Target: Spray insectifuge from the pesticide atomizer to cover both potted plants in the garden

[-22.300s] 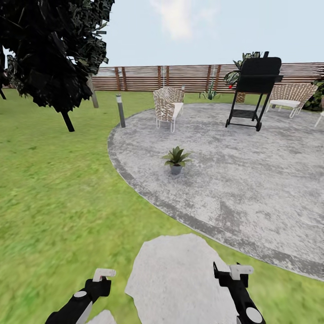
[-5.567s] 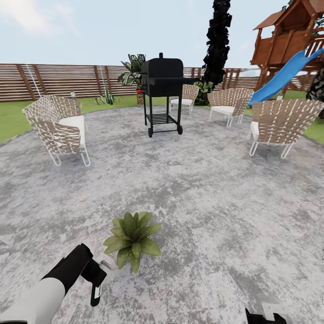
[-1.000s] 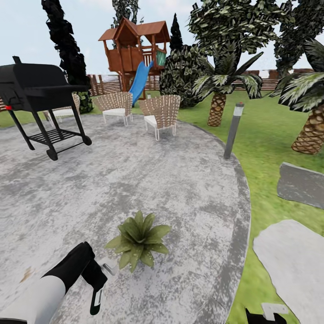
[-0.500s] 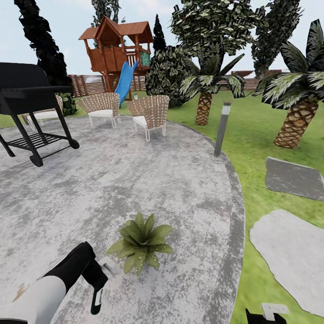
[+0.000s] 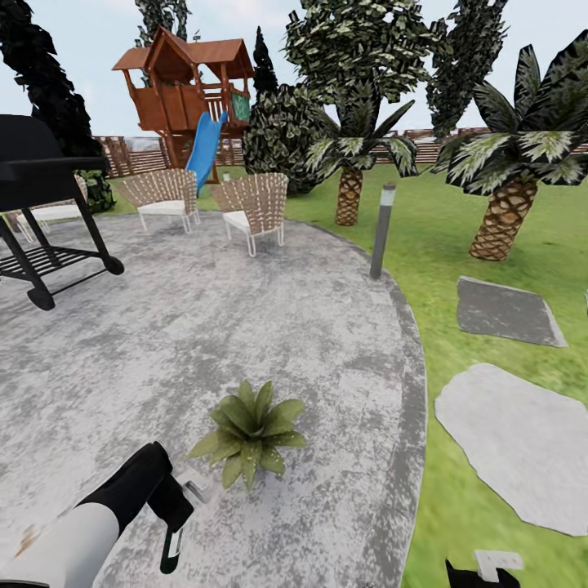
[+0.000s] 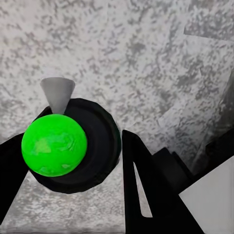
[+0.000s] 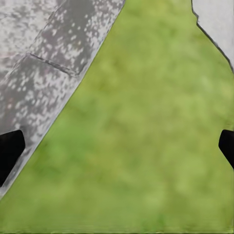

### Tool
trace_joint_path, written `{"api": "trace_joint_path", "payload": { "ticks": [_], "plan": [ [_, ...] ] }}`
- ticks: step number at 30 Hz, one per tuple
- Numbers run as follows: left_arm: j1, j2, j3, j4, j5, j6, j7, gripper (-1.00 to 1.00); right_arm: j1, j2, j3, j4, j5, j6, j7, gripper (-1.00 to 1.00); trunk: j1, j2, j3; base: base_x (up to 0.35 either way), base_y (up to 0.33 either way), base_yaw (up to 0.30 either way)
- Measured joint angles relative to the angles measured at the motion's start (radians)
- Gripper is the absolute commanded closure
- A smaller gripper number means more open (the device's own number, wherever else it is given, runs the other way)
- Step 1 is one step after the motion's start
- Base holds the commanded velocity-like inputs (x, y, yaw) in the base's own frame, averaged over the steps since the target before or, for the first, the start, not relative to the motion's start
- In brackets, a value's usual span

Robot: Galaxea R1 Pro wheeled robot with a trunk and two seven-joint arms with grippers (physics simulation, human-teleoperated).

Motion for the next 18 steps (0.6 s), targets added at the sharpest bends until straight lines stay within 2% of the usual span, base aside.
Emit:
{"api": "trace_joint_path", "payload": {
  "ticks": [6,8,10,18],
  "plan": [
    [0.000,-0.003,0.000,0.001,0.000,0.000,0.008,1.00,0.000,-0.001,0.000,0.000,0.001,0.000,0.000,-1.00,0.000,0.000,0.000,-0.138,0.287,-0.001],
    [0.000,-0.004,0.000,0.001,0.000,0.001,0.023,1.00,0.000,-0.001,0.000,0.000,0.000,0.000,0.000,-1.00,0.000,0.000,0.000,-0.023,0.322,0.000],
    [0.000,-0.007,0.001,0.002,0.002,0.001,0.062,1.00,0.000,0.000,-0.001,0.000,-0.001,0.000,0.000,-1.00,0.000,0.000,0.000,-0.005,0.328,-0.039],
    [0.000,-0.010,0.002,0.004,0.013,0.001,0.076,1.00,0.000,0.000,-0.001,0.000,-0.001,0.000,-0.001,-1.00,0.000,0.000,0.000,-0.001,0.328,-0.225]
  ]
}}
